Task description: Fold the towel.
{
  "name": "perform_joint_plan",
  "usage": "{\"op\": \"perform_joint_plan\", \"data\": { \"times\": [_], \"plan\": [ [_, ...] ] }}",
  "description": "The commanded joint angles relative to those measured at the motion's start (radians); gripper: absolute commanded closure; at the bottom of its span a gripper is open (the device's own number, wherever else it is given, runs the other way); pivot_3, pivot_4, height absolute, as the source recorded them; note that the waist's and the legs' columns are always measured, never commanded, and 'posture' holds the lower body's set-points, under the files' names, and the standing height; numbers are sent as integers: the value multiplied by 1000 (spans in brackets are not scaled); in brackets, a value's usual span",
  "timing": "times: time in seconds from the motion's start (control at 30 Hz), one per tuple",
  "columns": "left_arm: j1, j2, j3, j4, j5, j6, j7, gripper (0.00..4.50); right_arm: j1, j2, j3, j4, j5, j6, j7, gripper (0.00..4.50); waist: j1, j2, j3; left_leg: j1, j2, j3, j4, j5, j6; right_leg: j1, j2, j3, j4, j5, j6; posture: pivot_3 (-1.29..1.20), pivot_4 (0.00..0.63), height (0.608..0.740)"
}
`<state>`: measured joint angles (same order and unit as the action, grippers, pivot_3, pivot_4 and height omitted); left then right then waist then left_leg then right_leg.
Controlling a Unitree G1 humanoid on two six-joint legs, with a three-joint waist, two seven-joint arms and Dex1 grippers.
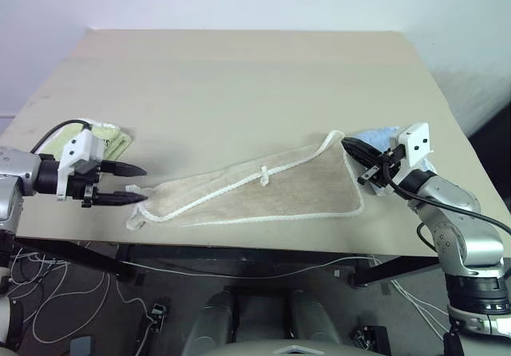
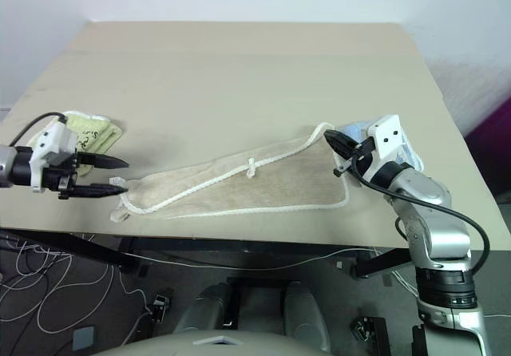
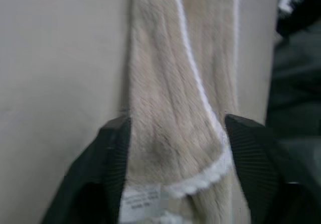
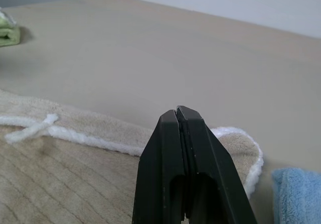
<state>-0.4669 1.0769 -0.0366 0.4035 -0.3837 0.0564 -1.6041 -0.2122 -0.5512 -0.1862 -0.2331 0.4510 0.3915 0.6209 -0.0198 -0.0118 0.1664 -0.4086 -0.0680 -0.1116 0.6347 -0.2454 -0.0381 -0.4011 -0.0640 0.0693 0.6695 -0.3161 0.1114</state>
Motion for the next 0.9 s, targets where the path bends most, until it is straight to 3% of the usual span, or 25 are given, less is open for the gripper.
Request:
{"op": "perform_joint_plan", "data": {
  "times": [0.03,0.13,0.47,0.57,0.7,0.9],
  "plan": [
    [-46,45,-86,17,46,-165,-10,35,0,18,-7,-46,-2,-26,-18,4500,0,0,0,0,0,0,0,0,0,0,0,0,0,0,0,0,150,740],
    [-91,46,-144,83,84,-290,-10,35,5,31,-1,-54,-3,-26,-26,4500,1,0,0,0,0,0,0,0,0,0,0,0,0,0,0,0,150,740],
    [-118,92,-259,110,36,-370,-10,35,42,61,5,-82,-2,-25,-52,4500,-3,0,0,0,0,0,0,0,0,0,2,0,1,0,0,0,150,740],
    [-129,62,-255,161,89,-445,-10,634,30,64,6,-76,-1,-24,-55,4500,-2,0,0,0,0,0,1,0,0,0,2,0,1,0,0,0,150,740],
    [-147,20,-225,200,88,-461,-10,1980,27,70,11,-76,0,-25,-57,4500,-1,0,0,0,0,0,1,0,0,0,2,-1,1,0,0,0,150,740],
    [-136,30,-215,192,58,-435,-10,4064,27,76,16,-73,-1,-29,-57,4500,-4,0,0,0,0,0,1,0,0,0,2,-1,1,0,0,0,150,740]
  ]
}}
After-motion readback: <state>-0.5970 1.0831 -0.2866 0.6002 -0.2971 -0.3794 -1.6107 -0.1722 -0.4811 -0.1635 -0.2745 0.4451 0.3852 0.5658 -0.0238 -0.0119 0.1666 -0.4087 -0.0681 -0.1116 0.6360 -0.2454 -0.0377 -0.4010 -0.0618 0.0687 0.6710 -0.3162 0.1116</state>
